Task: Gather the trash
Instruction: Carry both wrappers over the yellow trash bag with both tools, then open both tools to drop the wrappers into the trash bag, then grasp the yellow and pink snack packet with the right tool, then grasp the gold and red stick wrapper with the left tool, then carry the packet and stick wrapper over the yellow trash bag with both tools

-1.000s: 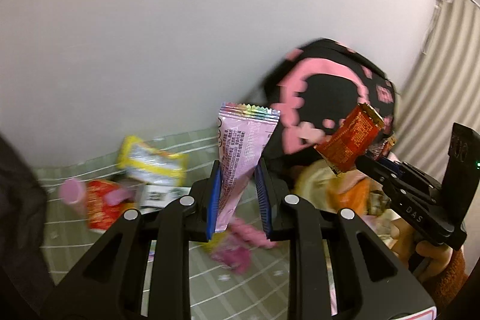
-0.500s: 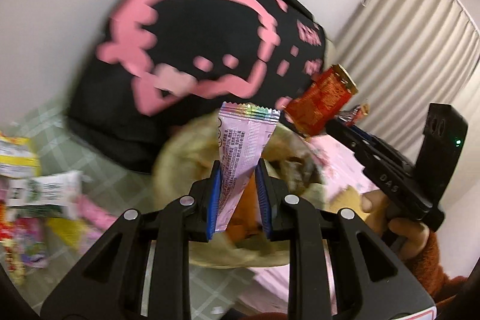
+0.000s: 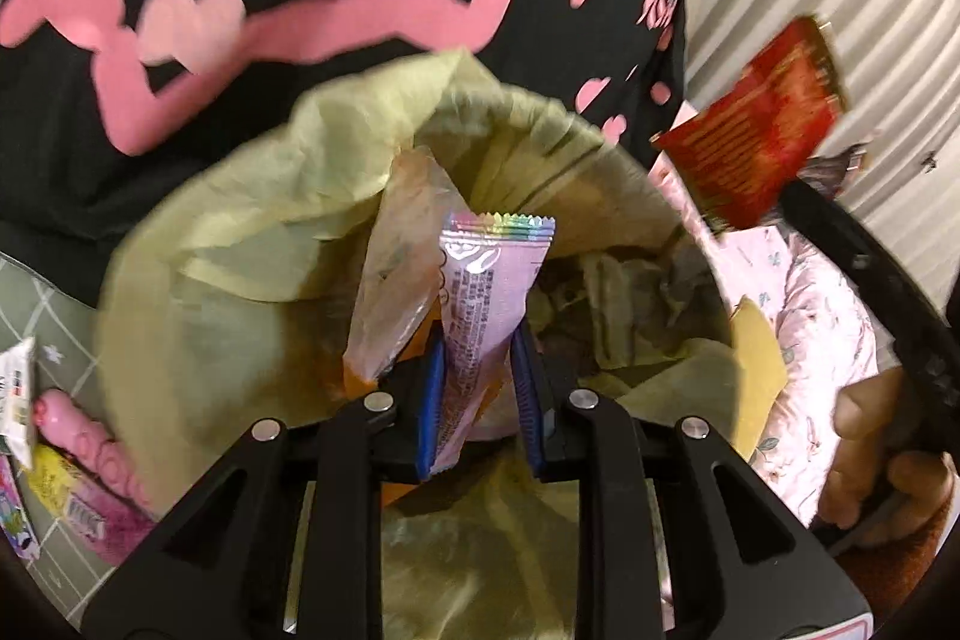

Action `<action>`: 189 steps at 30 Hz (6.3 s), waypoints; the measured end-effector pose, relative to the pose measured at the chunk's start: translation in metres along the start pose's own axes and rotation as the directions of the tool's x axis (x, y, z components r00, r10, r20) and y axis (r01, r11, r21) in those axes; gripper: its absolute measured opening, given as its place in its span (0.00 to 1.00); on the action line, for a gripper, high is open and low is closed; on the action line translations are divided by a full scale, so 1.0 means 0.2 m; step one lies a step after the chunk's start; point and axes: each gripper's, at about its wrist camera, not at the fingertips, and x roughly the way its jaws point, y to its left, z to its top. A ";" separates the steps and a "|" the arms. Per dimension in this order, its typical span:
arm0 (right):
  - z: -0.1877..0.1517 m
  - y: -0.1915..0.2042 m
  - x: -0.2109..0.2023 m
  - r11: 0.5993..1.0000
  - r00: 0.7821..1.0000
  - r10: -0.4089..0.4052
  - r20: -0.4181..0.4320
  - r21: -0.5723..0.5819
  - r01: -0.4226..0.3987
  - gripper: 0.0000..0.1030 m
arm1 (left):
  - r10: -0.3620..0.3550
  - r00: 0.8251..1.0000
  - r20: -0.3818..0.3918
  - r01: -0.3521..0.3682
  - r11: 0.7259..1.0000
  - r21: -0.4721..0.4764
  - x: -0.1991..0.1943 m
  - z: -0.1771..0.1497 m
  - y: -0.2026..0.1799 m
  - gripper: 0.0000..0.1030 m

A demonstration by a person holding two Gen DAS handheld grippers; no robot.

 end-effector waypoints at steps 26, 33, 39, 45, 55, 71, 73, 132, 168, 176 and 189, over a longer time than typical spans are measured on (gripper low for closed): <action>-0.20 0.46 0.31 0.977 0.938 0.179 -0.296 -0.059 -0.205 0.23 | 0.186 0.943 0.278 -0.114 0.960 -0.256 -0.75 -0.24 0.47 0.51; -0.23 0.48 0.35 0.993 0.955 0.100 -0.280 -0.029 -0.112 0.46 | 0.276 0.926 0.258 -0.168 0.912 -0.374 -0.90 -0.45 0.75 0.51; -0.22 0.53 0.29 0.996 0.969 0.073 -0.237 -0.032 -0.083 0.46 | 0.352 0.906 0.237 -0.208 0.855 -0.474 -1.00 -0.66 0.98 0.51; -0.18 0.72 0.23 0.990 0.981 0.101 -0.164 -0.080 -0.115 0.46 | 0.454 0.865 0.214 -0.280 0.790 -0.545 -1.12 -0.86 1.18 0.51; -0.21 1.13 0.31 0.939 0.951 0.271 -0.146 -0.176 -0.295 0.51 | 0.538 0.827 0.161 -0.326 0.694 -0.641 -1.27 -1.17 1.39 0.51; -0.53 1.51 0.65 0.860 0.869 0.294 -0.398 -0.288 -0.422 0.51 | 0.556 0.823 0.121 -0.333 0.643 -0.690 -1.33 -1.38 1.45 0.51; -0.55 1.52 0.69 0.861 0.870 0.292 -0.397 -0.287 -0.421 0.51 | 0.562 0.818 0.121 -0.341 0.644 -0.685 -1.35 -1.38 1.44 0.51; -0.55 1.49 0.44 0.833 0.827 0.380 -0.415 -0.235 -0.501 0.20 | 0.430 0.885 0.176 -0.284 0.800 -0.528 -1.20 -1.14 1.38 0.16; -0.01 1.30 0.10 0.816 0.892 0.431 -0.137 -0.362 -0.450 0.20 | 0.481 0.765 0.428 -0.288 0.850 -0.441 -1.52 -0.65 0.91 0.15; 0.12 1.00 0.06 0.868 0.930 0.364 -0.049 -0.344 -0.358 0.20 | 0.369 0.793 0.485 -0.238 0.920 -0.310 -1.37 -0.38 0.62 0.15; 0.10 0.52 0.05 0.945 0.973 0.231 -0.021 -0.235 -0.230 0.20 | 0.205 0.885 0.417 -0.168 0.978 -0.125 -0.94 -0.15 0.28 0.15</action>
